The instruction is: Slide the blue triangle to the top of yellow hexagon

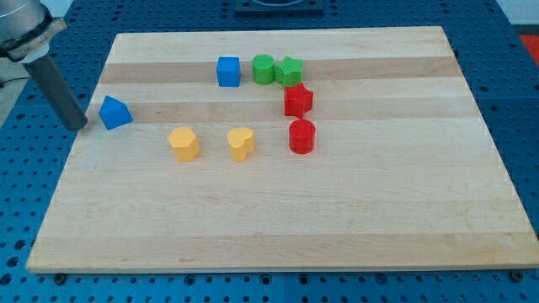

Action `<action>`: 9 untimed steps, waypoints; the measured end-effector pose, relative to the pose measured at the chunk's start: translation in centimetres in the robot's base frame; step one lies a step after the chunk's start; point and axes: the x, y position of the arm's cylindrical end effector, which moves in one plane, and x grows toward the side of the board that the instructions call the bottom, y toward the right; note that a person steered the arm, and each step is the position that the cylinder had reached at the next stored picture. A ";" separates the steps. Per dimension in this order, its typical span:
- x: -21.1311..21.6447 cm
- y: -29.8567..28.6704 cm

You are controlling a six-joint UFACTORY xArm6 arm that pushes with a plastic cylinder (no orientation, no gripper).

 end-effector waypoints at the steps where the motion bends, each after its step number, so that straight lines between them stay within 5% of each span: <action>1: 0.2 2.0; 3: -3.0 4.5; 4: -2.7 7.0; 6: 0.4 2.3; 9: 0.4 8.6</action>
